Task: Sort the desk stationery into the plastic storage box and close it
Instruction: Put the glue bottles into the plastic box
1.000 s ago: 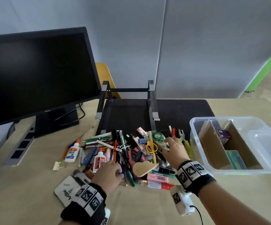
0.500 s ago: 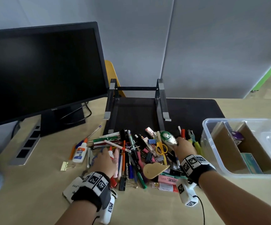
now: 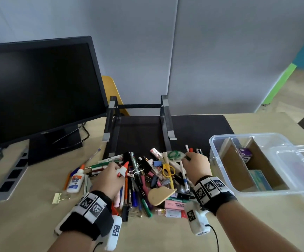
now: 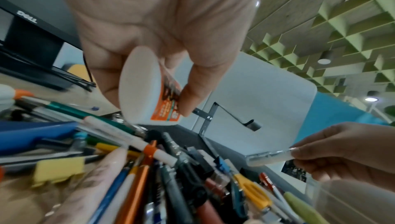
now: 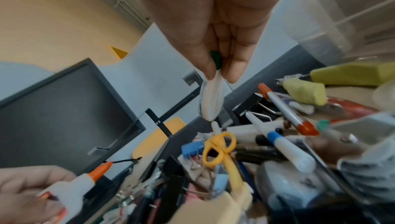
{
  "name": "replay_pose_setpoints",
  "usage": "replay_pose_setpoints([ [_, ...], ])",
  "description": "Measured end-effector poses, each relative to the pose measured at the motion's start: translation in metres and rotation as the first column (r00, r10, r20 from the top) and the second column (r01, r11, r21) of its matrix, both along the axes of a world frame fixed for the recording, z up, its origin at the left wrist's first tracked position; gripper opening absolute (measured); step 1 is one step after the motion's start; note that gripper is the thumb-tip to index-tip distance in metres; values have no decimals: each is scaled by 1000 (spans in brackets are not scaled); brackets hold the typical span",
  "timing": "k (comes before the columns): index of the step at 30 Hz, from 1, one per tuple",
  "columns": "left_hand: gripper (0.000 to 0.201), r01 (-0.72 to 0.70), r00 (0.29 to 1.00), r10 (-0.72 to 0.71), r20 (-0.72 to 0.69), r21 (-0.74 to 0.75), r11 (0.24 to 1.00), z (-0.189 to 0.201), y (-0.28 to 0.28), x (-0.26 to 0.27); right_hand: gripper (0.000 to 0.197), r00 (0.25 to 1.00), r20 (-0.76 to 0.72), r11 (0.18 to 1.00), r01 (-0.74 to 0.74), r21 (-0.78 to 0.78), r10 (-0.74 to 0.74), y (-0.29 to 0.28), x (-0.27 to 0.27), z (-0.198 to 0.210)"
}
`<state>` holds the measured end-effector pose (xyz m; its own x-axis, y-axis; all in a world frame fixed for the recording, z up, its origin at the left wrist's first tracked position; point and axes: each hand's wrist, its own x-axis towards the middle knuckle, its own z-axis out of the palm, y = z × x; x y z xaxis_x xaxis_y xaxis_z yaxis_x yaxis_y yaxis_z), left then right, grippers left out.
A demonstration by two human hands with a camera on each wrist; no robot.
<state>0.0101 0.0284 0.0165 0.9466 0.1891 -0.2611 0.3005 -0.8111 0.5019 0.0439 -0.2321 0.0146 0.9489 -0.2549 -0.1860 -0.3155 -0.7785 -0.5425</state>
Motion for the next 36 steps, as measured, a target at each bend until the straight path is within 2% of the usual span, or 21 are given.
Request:
replay_pose_setpoints([
  [4, 34, 100, 993, -92, 79, -114, 988, 19, -27, 3, 18, 994, 105, 999, -41, 5, 41, -11, -11, 19],
  [7, 55, 223, 973, -203, 110, -217, 950, 35, -52, 3, 20, 976, 215, 998, -42, 44, 32, -27, -21, 39],
  [10, 63, 326, 945, -303, 125, -265, 908, 50, -78, 5, 19, 960, 279, 999, -39, 33, 28, -50, -27, 58],
  [12, 57, 361, 932, -333, 145, -260, 896, 58, -94, 9, 18, 958, 287, 999, -30, 22, 23, -66, -29, 66],
  [16, 20, 366, 927, -321, 193, -288, 885, 75, -128, 16, 16, 957, 290, 996, -17, 83, -8, -99, -31, 76],
  [19, 10, 372, 922, -303, 241, -335, 866, 84, -152, 24, 15, 960, 281, 998, -34, 61, 15, -125, -31, 86],
  [23, 7, 412, 901, -308, 305, -381, 828, 93, -182, 33, 16, 963, 268, 1000, -23, 9, 19, -163, -28, 93],
  [28, 13, 498, 842, -363, 399, -316, 808, 102, -218, 42, 19, 983, 180, 994, -18, -104, 37, -209, -21, 94],
  [31, 21, 517, 829, -365, 423, -334, 788, 107, -241, 46, 21, 987, 146, 985, -45, -169, 70, -231, -15, 86],
  [36, 20, 543, 811, -400, 427, -297, 785, 112, -277, 55, 24, 987, 87, 971, -111, -213, 132, -249, -9, 74],
])
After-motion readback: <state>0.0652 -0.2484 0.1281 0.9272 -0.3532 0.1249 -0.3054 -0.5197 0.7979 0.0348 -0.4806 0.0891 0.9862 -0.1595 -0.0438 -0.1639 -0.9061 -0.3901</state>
